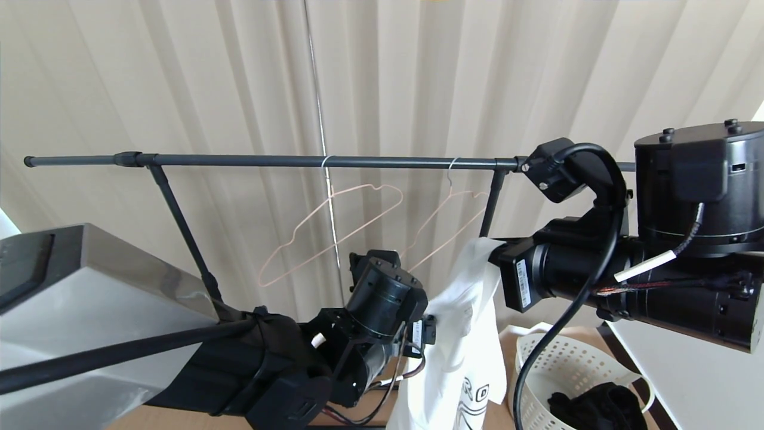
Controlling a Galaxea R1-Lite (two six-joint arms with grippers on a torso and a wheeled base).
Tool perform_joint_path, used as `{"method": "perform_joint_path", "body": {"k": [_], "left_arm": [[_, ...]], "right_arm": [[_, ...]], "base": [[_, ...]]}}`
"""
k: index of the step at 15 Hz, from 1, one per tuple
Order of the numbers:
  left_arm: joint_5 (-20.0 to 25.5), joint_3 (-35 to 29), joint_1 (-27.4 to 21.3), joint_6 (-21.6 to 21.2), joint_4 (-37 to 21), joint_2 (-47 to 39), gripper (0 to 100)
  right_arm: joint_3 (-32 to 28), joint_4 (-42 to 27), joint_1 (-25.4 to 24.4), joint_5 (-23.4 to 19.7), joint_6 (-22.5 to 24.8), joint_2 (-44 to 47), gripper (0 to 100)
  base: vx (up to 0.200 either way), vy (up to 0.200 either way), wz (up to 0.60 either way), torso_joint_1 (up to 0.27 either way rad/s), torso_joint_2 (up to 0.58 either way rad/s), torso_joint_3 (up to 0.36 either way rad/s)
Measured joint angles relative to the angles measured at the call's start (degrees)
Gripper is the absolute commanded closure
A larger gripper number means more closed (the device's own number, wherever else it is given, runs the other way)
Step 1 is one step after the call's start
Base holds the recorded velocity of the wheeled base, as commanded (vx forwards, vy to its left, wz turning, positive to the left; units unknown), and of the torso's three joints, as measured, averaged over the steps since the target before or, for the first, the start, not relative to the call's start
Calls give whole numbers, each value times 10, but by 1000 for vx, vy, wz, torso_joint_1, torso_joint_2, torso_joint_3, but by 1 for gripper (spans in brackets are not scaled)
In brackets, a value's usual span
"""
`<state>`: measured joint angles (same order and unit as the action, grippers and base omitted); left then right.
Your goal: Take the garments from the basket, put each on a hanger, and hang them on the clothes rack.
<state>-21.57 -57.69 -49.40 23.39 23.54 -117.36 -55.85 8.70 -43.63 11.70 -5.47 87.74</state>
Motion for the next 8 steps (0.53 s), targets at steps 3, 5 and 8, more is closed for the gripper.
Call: {"method": "perform_joint_path", "body": {"k": [3, 5, 8], "left_arm": [[-5, 11, 0, 1, 0, 0, 100], [-12, 29, 0, 1, 0, 5, 100], [-16, 47, 2, 1, 0, 20, 100]], "right_arm": [[0, 0, 12, 0, 9, -11, 100], [-2, 0, 32, -1, 20, -15, 100], [-1, 0, 57, -1, 36, -22, 100]], "base": [[0, 0, 0, 0, 0, 0], [0, 0, 0, 0, 0, 0], [0, 0, 0, 0, 0, 0]]}}
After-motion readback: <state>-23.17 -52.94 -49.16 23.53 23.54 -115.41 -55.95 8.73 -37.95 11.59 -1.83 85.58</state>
